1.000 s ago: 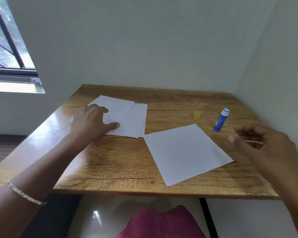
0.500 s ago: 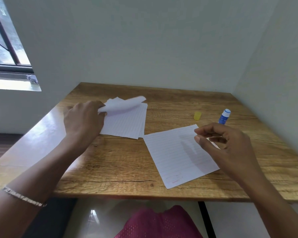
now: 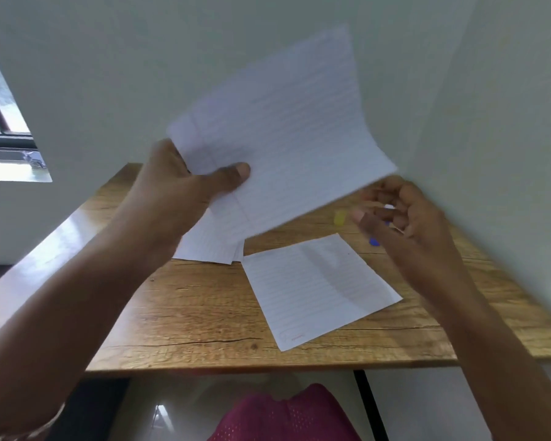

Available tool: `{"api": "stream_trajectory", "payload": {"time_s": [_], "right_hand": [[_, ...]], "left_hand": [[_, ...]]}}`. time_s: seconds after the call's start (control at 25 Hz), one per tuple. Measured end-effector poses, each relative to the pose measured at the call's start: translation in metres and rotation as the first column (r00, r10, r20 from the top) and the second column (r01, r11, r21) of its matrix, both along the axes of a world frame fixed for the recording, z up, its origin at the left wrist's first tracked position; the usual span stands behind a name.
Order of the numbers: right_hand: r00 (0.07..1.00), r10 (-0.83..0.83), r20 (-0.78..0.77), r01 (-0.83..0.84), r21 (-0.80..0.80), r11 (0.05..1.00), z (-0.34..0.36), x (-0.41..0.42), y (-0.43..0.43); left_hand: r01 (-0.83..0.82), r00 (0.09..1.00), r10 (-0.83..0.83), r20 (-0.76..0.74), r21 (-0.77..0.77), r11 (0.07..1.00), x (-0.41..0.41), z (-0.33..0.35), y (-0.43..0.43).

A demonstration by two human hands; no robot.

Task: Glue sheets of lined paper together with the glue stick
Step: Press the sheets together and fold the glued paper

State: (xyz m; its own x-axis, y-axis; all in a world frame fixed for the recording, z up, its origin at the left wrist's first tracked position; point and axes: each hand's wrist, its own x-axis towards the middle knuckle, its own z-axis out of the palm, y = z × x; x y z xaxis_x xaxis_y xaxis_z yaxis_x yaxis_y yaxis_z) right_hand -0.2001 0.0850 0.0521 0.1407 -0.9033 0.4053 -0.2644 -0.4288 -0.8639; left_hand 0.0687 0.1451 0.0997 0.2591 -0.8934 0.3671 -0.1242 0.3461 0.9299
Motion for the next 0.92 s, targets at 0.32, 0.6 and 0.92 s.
{"api": "stream_trajectory", "payload": {"time_s": [0.32, 0.6, 0.92], "right_hand": [[0.860, -0.025, 0.509, -0.239, 0.447, 0.862, 0.012, -0.037, 0.004], [0.990, -0.097, 0.100, 0.032, 0.514, 0.857, -0.010, -0.047, 0.007], [0.976, -0.176, 0.125, 0.080, 0.546, 0.834, -0.014, -0.049, -0.011]], "left_hand": [[0.201, 0.973, -0.144, -0.181, 0.350, 0.915, -0.043, -0.038, 0.009], [0.078, 0.971, -0.164, 0.176, 0.414, 0.907, -0.052, -0.059, 0.014], [-0.368, 0.351, -0.336, 0.874, 0.459, 0.808, 0.033, -0.086, -0.041]]}}
